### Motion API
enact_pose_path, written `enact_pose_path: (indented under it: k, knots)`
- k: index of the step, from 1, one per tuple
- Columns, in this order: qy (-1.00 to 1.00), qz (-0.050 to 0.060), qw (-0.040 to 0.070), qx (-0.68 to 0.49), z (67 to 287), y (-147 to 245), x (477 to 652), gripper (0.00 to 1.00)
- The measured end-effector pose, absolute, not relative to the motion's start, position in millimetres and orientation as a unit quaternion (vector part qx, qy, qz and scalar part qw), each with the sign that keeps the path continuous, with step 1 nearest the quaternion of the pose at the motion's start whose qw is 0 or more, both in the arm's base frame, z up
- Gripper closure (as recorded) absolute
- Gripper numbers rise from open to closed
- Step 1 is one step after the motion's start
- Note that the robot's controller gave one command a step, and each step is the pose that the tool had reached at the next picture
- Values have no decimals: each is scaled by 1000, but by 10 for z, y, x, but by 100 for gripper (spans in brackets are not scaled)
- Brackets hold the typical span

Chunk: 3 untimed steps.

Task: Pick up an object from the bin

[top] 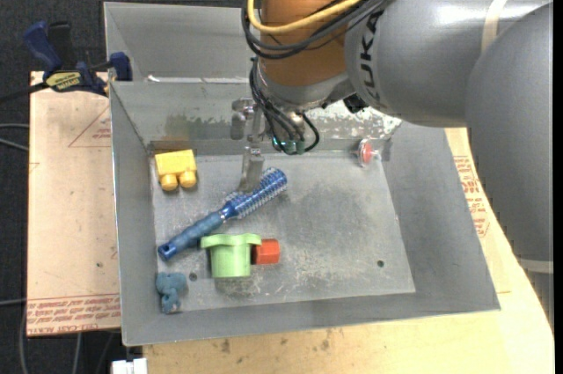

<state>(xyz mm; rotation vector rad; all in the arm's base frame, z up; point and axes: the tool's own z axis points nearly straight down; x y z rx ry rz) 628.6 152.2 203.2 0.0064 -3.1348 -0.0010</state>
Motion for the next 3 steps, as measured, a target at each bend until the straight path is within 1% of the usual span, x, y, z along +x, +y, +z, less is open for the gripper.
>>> enact_pose_path:
  k: [1,2,3]
  knots:
    - [-980,-1,-2,198,767,1131,5856,0]
    - [-980,-1,-1,198,764,1133,5848,100]
    - [-977,0,-4,212,2080,1136,5558,100]
